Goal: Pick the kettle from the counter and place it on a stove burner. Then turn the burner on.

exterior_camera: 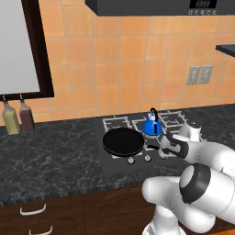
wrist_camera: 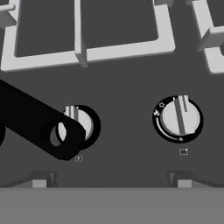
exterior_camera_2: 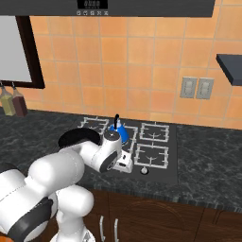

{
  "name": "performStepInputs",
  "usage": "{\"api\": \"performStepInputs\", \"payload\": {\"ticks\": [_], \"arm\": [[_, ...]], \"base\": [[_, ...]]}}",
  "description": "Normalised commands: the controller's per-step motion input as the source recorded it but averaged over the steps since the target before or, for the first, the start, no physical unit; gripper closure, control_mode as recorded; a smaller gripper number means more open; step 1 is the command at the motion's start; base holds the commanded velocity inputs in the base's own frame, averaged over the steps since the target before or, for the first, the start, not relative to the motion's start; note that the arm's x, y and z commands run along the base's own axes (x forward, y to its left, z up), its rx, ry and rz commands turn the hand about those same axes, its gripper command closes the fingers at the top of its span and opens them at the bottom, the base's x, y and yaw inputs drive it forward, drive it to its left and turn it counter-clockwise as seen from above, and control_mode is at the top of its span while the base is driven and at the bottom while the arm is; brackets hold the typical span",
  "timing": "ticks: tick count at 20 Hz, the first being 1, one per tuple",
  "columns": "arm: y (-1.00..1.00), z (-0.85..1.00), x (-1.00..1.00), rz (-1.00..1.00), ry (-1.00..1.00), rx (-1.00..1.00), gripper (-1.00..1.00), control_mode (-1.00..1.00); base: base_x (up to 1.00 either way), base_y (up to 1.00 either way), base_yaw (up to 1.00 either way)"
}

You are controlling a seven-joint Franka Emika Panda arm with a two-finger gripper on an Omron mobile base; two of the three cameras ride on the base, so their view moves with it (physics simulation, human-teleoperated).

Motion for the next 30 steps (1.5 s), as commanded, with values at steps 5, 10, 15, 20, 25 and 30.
{"api": "performStepInputs", "payload": {"ticks": [5, 10, 15, 20, 25, 30], "arm": [[0.02, 0.0, 0.06, 0.0, 0.0, 0.0, -1.0, -1.0], [0.15, -0.06, 0.14, -0.02, 0.0, 0.0, -1.0, -1.0], [0.05, -0.14, 0.17, -0.04, 0.0, 0.0, -1.0, -1.0], [0.0, -0.06, 0.1, -0.05, 0.0, 0.0, -1.0, -1.0], [-0.04, 0.0, 0.01, -0.02, 0.0, 0.0, -1.0, -1.0], [-0.25, 0.0, 0.0, 0.0, 0.0, 0.0, -1.0, -1.0]], "base": [[0.0, 0.0, 0.0], [0.0, 0.0, 0.0], [0.0, 0.0, 0.0], [0.0, 0.0, 0.0], [0.0, 0.0, 0.0], [0.0, 0.0, 0.0]]}}
